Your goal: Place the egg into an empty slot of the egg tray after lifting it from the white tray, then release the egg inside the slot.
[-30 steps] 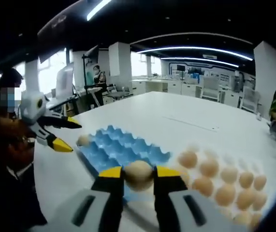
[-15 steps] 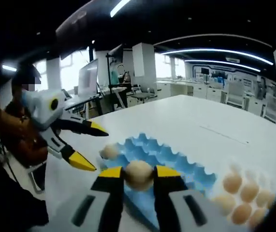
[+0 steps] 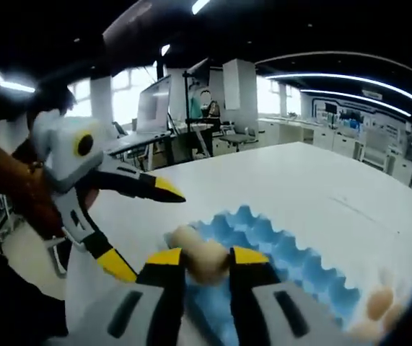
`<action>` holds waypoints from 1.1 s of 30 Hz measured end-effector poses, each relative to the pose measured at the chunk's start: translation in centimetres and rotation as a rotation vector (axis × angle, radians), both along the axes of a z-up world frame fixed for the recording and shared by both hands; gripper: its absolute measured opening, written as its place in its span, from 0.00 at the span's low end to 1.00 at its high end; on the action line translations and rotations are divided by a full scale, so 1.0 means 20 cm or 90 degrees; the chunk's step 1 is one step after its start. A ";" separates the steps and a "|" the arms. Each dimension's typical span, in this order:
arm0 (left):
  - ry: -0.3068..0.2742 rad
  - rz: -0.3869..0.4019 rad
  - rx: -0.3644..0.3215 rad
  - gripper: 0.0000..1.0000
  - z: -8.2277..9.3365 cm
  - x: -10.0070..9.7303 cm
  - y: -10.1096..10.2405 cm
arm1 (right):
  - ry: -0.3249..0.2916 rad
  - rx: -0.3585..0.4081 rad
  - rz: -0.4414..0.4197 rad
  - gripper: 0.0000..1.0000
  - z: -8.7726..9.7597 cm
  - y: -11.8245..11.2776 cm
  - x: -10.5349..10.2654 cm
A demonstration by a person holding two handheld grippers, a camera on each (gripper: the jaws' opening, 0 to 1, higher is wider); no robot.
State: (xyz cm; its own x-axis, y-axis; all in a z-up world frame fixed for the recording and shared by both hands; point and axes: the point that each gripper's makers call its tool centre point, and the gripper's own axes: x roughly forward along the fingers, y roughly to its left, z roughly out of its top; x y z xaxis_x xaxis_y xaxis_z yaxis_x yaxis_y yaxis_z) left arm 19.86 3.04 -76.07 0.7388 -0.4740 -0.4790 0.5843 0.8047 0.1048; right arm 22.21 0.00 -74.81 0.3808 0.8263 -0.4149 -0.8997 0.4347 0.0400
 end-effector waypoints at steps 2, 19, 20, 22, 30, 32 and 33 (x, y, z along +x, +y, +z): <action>0.003 -0.004 0.001 0.81 0.00 0.00 -0.01 | -0.001 -0.003 0.007 0.23 -0.01 0.02 0.00; -0.009 -0.003 0.007 0.82 0.01 0.01 0.00 | -0.001 -0.061 0.050 0.23 -0.14 0.07 -0.01; -0.008 -0.003 0.007 0.81 0.01 0.00 0.00 | 0.000 -0.059 0.050 0.23 -0.14 0.07 -0.01; -0.009 -0.005 0.008 0.80 0.01 0.00 0.00 | 0.001 -0.059 0.051 0.23 -0.14 0.07 -0.01; -0.008 -0.007 0.009 0.79 0.01 0.00 0.00 | -0.016 -0.065 0.072 0.25 -0.15 0.07 -0.02; -0.007 -0.008 0.006 0.79 0.01 0.00 -0.01 | -0.026 -0.072 0.077 0.25 -0.15 0.07 -0.03; -0.006 -0.008 0.006 0.79 0.01 0.00 -0.01 | -0.036 -0.074 0.084 0.25 -0.15 0.07 -0.03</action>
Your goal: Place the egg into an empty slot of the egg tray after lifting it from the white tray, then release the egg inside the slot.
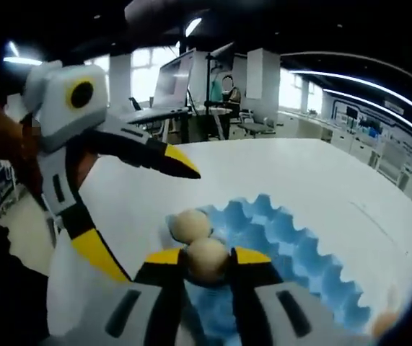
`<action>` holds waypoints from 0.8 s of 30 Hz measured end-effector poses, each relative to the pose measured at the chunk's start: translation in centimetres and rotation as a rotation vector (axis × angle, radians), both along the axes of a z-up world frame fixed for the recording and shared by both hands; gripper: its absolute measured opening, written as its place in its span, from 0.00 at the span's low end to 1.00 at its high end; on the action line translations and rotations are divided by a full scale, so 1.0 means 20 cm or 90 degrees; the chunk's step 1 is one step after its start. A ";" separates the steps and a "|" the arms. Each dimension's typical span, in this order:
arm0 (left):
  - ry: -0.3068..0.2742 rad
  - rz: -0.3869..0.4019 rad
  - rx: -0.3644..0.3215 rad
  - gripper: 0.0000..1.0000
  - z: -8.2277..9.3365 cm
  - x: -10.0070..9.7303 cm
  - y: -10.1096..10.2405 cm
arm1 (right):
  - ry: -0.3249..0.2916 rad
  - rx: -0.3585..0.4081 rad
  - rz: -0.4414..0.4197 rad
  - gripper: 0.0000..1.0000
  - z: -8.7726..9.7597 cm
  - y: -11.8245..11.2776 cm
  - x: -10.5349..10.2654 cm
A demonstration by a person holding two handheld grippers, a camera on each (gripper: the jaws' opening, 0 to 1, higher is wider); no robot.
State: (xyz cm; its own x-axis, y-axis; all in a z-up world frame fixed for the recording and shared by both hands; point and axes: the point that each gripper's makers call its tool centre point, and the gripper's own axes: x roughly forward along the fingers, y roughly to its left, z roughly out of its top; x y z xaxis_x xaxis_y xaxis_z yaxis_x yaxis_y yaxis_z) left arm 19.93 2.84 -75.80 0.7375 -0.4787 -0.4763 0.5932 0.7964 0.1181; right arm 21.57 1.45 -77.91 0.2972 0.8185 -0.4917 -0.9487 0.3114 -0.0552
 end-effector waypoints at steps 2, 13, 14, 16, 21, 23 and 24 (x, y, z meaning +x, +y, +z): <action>0.000 -0.001 0.002 0.79 0.00 0.00 0.00 | 0.005 0.003 -0.004 0.25 0.00 0.00 0.00; 0.000 -0.004 0.001 0.78 0.00 -0.01 -0.02 | 0.011 0.024 -0.016 0.30 0.02 -0.05 0.00; 0.000 -0.004 0.000 0.78 0.00 -0.01 -0.02 | 0.015 0.027 -0.018 0.30 0.02 -0.06 0.00; 0.001 -0.006 0.002 0.77 -0.01 -0.01 -0.02 | 0.015 0.033 -0.024 0.30 0.03 -0.08 0.00; 0.003 -0.010 0.003 0.77 -0.01 -0.01 -0.03 | 0.022 0.050 -0.047 0.29 0.05 -0.14 0.00; 0.002 -0.012 0.002 0.77 -0.01 -0.01 -0.03 | 0.023 0.052 -0.056 0.29 0.06 -0.16 -0.01; 0.002 -0.012 0.002 0.77 -0.01 0.00 -0.03 | 0.024 0.053 -0.060 0.28 0.06 -0.17 -0.01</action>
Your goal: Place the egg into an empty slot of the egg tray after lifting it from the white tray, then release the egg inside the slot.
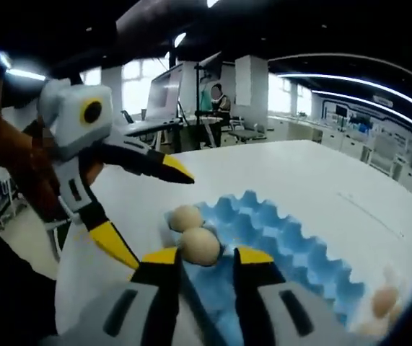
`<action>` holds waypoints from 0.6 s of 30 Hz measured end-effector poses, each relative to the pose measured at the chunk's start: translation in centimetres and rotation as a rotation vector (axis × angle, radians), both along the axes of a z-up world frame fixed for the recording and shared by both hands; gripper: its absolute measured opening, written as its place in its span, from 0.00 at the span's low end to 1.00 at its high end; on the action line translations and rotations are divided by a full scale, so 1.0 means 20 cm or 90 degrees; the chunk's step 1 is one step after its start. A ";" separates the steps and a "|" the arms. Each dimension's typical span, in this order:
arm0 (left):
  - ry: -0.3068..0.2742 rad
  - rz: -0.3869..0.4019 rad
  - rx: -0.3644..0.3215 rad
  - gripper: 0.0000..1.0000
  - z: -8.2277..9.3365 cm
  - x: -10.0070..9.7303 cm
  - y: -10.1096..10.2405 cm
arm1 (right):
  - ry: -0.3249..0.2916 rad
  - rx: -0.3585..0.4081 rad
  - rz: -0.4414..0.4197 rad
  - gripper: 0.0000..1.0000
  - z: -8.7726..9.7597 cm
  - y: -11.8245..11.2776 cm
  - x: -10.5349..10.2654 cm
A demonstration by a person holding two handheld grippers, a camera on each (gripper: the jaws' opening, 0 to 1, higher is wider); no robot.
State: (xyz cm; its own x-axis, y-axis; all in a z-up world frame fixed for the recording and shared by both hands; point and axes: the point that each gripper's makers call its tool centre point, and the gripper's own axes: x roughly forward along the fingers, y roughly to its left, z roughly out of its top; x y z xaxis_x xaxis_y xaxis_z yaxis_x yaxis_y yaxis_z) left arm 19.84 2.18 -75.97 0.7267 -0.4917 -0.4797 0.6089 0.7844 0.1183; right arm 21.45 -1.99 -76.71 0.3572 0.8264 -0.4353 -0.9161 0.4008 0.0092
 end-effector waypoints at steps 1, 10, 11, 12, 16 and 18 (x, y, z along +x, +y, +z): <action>0.000 0.000 0.000 0.76 0.00 0.00 0.00 | 0.001 0.001 -0.003 0.28 0.00 -0.01 0.00; -0.002 -0.004 -0.005 0.75 0.01 0.01 -0.02 | 0.001 0.031 -0.105 0.28 0.05 -0.25 0.06; -0.003 -0.005 -0.005 0.76 0.01 0.01 -0.02 | 0.002 0.031 -0.113 0.28 0.05 -0.28 0.06; -0.005 -0.005 -0.005 0.76 0.01 0.01 -0.02 | 0.000 0.027 -0.126 0.28 0.05 -0.32 0.07; -0.001 -0.007 -0.005 0.75 0.00 0.01 -0.02 | -0.002 0.021 -0.178 0.27 0.05 -0.48 0.08; -0.002 -0.009 -0.005 0.75 0.01 0.01 -0.02 | -0.011 0.017 -0.212 0.27 0.06 -0.58 0.09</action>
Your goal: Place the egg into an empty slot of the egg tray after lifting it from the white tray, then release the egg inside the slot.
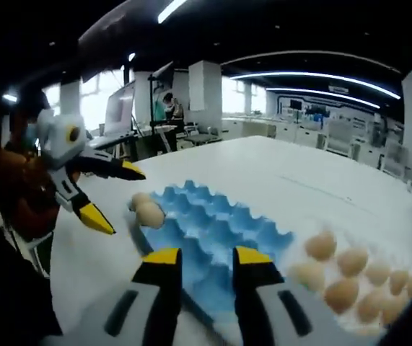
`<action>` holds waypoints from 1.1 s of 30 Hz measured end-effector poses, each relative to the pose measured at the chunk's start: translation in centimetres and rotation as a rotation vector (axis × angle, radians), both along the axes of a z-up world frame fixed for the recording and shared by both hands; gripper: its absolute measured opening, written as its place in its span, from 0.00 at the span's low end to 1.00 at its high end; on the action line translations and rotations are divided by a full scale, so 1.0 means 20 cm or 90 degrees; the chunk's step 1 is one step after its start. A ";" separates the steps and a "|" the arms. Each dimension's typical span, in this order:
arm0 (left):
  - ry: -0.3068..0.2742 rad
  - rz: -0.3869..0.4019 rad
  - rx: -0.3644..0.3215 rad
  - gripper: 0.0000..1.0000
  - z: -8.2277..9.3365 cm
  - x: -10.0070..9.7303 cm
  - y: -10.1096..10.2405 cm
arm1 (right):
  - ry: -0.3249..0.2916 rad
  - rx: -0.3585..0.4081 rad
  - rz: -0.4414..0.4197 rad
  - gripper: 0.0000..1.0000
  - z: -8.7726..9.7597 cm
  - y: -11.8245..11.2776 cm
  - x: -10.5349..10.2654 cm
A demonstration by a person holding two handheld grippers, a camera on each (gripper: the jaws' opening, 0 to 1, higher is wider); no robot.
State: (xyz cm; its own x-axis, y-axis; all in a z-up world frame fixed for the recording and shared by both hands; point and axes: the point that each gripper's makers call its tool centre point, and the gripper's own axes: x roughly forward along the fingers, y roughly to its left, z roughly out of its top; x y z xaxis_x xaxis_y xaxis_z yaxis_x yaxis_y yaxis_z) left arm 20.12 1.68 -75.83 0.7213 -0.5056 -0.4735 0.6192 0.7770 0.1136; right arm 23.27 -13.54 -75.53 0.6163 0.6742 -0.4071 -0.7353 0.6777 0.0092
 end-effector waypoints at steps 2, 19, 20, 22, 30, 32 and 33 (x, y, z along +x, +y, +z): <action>-0.004 0.001 0.001 0.75 0.00 0.00 0.00 | -0.001 -0.002 -0.033 0.27 0.01 -0.10 0.01; -0.006 0.004 0.002 0.73 -0.01 0.01 0.02 | -0.017 -0.033 -0.282 0.27 0.03 -0.79 0.07; -0.005 0.004 0.001 0.73 -0.01 0.01 0.02 | -0.013 -0.034 -0.289 0.27 0.02 -0.81 0.07; -0.004 0.006 0.000 0.73 -0.01 0.01 0.02 | -0.007 -0.040 -0.296 0.27 0.00 -0.84 0.07; 0.006 0.012 0.007 0.73 -0.02 0.01 0.03 | 0.008 -0.051 -0.296 0.27 -0.06 -0.83 0.05; 0.008 0.012 0.007 0.73 -0.02 0.00 0.03 | 0.004 -0.056 -0.295 0.28 -0.06 -0.82 0.04; 0.012 0.016 0.001 0.73 -0.01 0.00 0.03 | 0.005 -0.058 -0.298 0.28 -0.06 -0.83 0.04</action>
